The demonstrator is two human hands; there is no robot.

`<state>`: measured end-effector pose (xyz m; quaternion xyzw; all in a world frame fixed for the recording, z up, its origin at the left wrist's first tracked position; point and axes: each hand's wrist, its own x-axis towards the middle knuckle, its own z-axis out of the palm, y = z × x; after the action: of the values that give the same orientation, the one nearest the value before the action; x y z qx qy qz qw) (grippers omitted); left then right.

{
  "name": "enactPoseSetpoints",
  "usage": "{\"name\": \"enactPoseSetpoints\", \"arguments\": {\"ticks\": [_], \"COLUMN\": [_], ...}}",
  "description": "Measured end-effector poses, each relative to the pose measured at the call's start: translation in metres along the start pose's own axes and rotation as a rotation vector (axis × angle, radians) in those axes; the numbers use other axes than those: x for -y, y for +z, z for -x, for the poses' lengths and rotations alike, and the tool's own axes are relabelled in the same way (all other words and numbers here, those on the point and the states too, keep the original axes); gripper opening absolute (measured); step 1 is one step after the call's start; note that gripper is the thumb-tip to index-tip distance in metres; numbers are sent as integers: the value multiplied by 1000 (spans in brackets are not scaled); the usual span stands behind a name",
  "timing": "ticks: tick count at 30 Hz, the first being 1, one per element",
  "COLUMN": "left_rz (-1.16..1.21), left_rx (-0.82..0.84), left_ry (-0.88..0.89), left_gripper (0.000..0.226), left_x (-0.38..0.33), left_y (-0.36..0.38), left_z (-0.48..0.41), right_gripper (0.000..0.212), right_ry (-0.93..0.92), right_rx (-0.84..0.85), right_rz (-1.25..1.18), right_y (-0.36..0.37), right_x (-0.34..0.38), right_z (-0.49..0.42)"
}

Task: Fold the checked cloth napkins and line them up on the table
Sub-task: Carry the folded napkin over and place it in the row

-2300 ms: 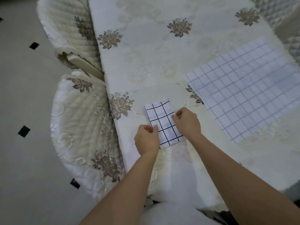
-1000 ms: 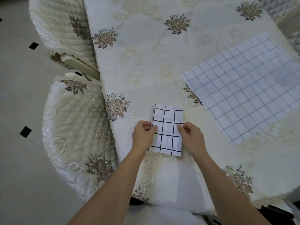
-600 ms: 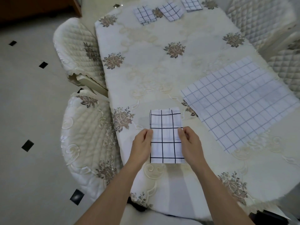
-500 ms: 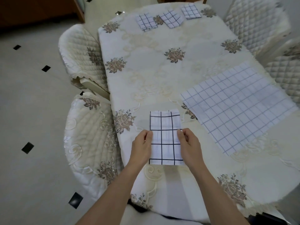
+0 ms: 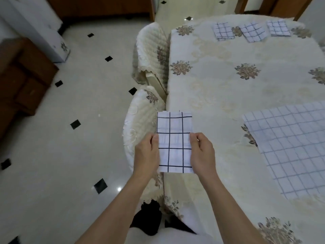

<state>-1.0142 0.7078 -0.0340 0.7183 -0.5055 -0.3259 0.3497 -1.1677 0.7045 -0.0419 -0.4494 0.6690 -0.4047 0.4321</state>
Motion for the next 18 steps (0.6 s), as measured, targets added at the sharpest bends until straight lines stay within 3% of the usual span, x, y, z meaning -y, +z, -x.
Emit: {"name": "enactPoseSetpoints", "arguments": {"ticks": [11, 18], "left_rz": [14, 135], "left_rx": [-374, -447], "left_ry": [-144, -192], "left_gripper": [32, 30], "left_x": [63, 130], "left_y": [-145, -231], "left_z": [-15, -60], "right_gripper": [28, 28], "right_ry": [-214, -241], "right_rx": [290, 351], "right_rz": [109, 133], "right_y": [152, 267], "right_x": [73, 109], "right_z": [14, 18]}}
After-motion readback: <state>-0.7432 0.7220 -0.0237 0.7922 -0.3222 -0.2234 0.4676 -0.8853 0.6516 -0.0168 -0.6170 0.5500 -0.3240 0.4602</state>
